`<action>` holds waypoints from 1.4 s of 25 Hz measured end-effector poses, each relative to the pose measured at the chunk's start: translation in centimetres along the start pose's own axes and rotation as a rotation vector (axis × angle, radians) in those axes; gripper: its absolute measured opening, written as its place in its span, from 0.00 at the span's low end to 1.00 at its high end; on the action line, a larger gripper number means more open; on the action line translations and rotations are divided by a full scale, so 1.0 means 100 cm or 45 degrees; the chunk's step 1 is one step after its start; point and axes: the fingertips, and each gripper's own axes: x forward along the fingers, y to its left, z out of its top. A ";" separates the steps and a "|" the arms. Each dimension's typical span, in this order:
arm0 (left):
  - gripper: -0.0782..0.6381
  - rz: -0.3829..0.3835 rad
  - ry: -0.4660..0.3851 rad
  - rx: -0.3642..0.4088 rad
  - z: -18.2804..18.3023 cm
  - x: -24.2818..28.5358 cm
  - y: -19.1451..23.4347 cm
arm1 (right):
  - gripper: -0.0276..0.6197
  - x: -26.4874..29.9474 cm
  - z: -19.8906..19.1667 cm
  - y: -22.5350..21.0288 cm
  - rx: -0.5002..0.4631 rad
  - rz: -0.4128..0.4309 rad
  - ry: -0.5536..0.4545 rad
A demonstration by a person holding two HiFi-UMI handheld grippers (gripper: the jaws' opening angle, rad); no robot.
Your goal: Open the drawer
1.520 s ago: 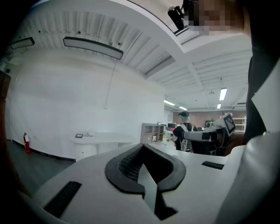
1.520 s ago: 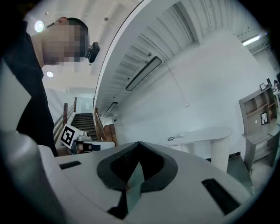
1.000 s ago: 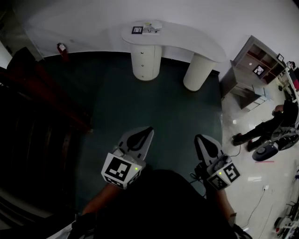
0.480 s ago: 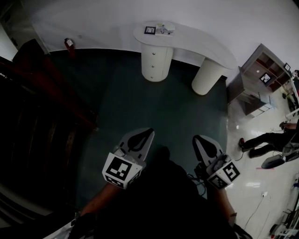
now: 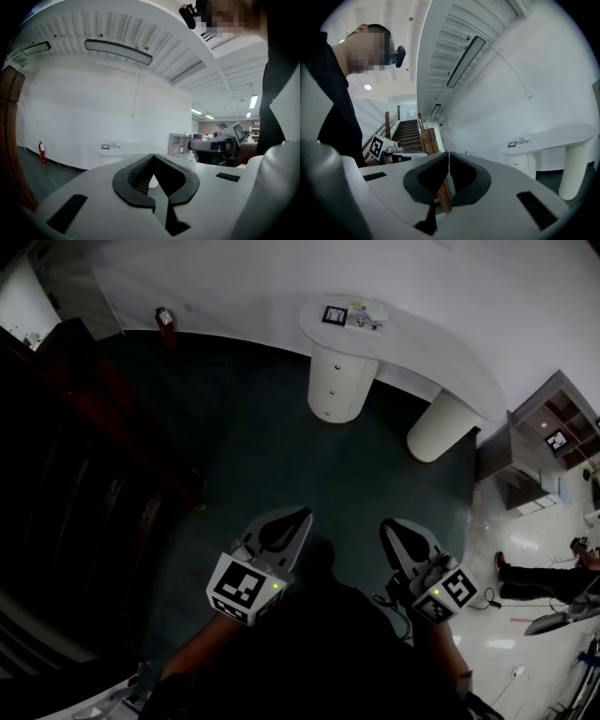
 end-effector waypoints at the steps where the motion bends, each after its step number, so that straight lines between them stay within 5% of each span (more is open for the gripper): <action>1: 0.12 0.015 0.003 -0.011 0.002 0.010 0.011 | 0.07 0.011 0.001 -0.012 -0.001 0.012 0.012; 7: 0.12 0.070 0.042 -0.030 0.015 0.078 0.070 | 0.07 0.075 0.025 -0.085 0.072 0.097 -0.005; 16: 0.12 0.142 0.065 -0.079 0.023 0.163 0.144 | 0.07 0.136 0.023 -0.179 0.007 0.156 0.116; 27: 0.12 0.004 0.117 -0.037 0.028 0.258 0.271 | 0.07 0.257 0.023 -0.273 0.055 0.005 0.103; 35: 0.12 -0.228 0.142 0.041 0.054 0.321 0.386 | 0.07 0.392 0.037 -0.332 0.050 -0.153 0.050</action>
